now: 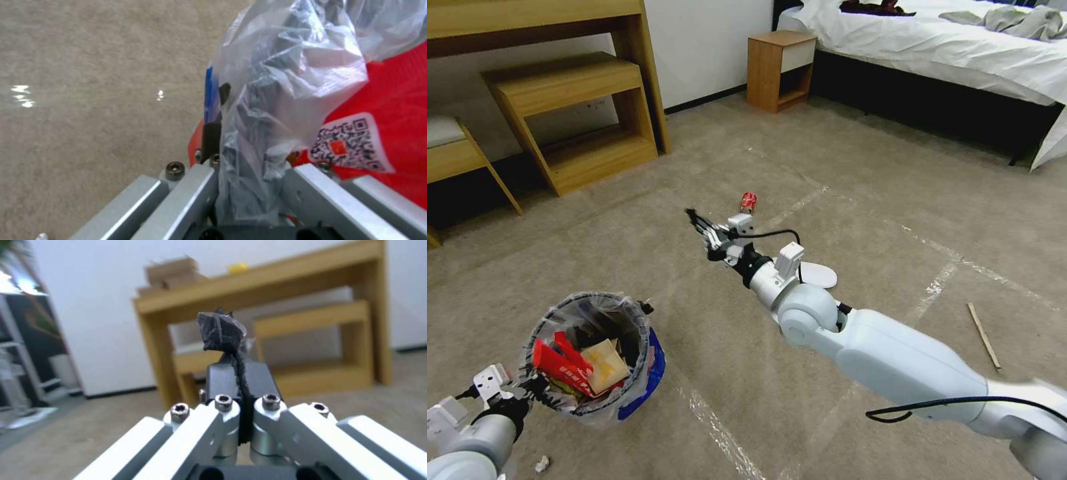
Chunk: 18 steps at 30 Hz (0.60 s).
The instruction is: Pick up the trash bin and place the garbage on the floor into it.
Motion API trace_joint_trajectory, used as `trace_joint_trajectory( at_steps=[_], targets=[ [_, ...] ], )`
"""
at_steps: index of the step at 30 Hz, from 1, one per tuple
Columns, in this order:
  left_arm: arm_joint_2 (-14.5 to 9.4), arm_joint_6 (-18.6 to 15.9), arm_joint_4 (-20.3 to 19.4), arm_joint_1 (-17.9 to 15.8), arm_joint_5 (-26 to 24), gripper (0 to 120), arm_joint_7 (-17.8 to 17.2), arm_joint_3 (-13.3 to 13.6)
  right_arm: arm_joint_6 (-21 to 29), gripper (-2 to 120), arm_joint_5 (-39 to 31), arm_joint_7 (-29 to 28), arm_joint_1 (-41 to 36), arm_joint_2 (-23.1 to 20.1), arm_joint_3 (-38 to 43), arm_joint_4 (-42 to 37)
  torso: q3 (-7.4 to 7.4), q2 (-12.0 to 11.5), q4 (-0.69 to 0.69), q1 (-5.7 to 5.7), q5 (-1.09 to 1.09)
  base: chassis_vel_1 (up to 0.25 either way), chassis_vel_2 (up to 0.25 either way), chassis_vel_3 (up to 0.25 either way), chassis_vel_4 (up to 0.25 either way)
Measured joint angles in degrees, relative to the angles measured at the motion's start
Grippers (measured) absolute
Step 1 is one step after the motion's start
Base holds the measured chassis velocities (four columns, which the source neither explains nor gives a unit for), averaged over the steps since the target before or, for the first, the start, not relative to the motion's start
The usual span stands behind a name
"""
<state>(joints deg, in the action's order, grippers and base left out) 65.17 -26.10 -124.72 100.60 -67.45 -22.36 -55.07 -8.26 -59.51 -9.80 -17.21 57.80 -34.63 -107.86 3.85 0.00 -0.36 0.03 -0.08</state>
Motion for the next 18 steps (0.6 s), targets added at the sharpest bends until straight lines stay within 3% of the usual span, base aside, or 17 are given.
trace_joint_trajectory(
  at_steps=[5,11,18],
  targets=[
    [-2.4,-1.72,-1.87,0.74,-3.42,0,-1.23,-0.69,-0.02,0,-1.92,0.22,4.69,-0.36,-3.8,-4.63,0.0,0.0,0.01,0.0,0.0,0.0,0.0,0.0,0.0],
    [-3.39,-2.31,-3.05,1.18,-4.79,0,-1.79,-0.91,0.12,0,-4.88,0.12,9.81,0.54,-10.09,-6.88,0.0,0.0,0.0,0.0,-0.01,0.0,0.0,0.0,0.0],
    [-3.85,-2.49,-4.68,1.37,-5.38,0,-2.08,-1.29,3.01,0,-9.83,-3.14,15.41,4.68,-20.21,-9.36,0.0,0.0,0.0,0.0,-0.01,0.0,0.0,0.0,0.0]
  ],
)
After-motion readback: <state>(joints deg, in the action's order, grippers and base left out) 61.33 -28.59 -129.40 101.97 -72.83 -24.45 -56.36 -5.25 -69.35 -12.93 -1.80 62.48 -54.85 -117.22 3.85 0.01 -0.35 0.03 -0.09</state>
